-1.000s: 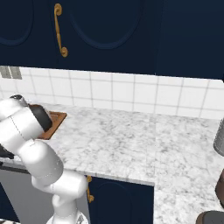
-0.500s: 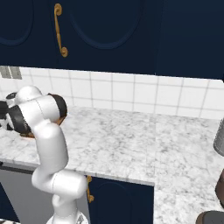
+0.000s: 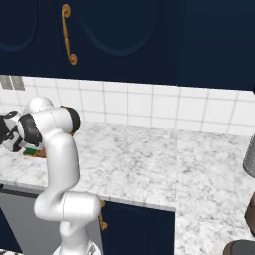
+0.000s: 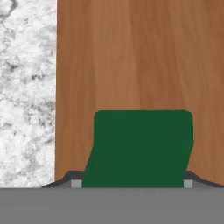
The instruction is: Pick up the sponge from the counter and clean the cutting board by briefly scrubbing or pressing down on the cutting board. Once finished, release the sponge.
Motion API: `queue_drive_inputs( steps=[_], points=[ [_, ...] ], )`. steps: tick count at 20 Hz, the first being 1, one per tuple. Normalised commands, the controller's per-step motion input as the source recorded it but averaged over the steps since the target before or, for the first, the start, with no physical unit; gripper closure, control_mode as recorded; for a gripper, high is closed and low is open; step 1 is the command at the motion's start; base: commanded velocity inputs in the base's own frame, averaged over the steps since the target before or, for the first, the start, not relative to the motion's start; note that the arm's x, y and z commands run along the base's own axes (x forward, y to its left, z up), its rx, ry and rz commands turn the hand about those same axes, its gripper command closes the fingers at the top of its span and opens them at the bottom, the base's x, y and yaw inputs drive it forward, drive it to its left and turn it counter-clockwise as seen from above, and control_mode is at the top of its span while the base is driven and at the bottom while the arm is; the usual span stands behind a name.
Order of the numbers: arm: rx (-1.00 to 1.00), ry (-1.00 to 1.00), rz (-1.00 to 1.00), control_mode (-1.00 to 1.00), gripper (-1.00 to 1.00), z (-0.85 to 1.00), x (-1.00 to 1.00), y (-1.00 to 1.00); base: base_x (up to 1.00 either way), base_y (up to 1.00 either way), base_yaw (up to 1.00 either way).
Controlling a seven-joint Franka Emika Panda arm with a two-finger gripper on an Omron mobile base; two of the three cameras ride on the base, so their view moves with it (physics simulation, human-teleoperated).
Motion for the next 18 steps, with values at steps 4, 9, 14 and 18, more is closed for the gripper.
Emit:
queue_drive_inputs(
  steps=[4, 9, 14, 18],
  points=[
    [0.00, 0.00, 0.00, -1.00, 1.00, -0.19, 0.41, 0.00, 0.00, 0.00, 0.00],
    [0.00, -0.02, 0.00, -1.00, 1.00, -0.17, 0.38, 0.00, 0.00, 0.00, 0.00],
    [0.00, -0.08, -0.01, -1.00, 1.00, -0.25, 0.43, 0.00, 0.00, 0.00, 0.00],
    [0.00, -0.08, -0.02, -1.00, 1.00, -0.32, 0.51, -0.05, 0.00, 0.00, 0.00]
  ],
)
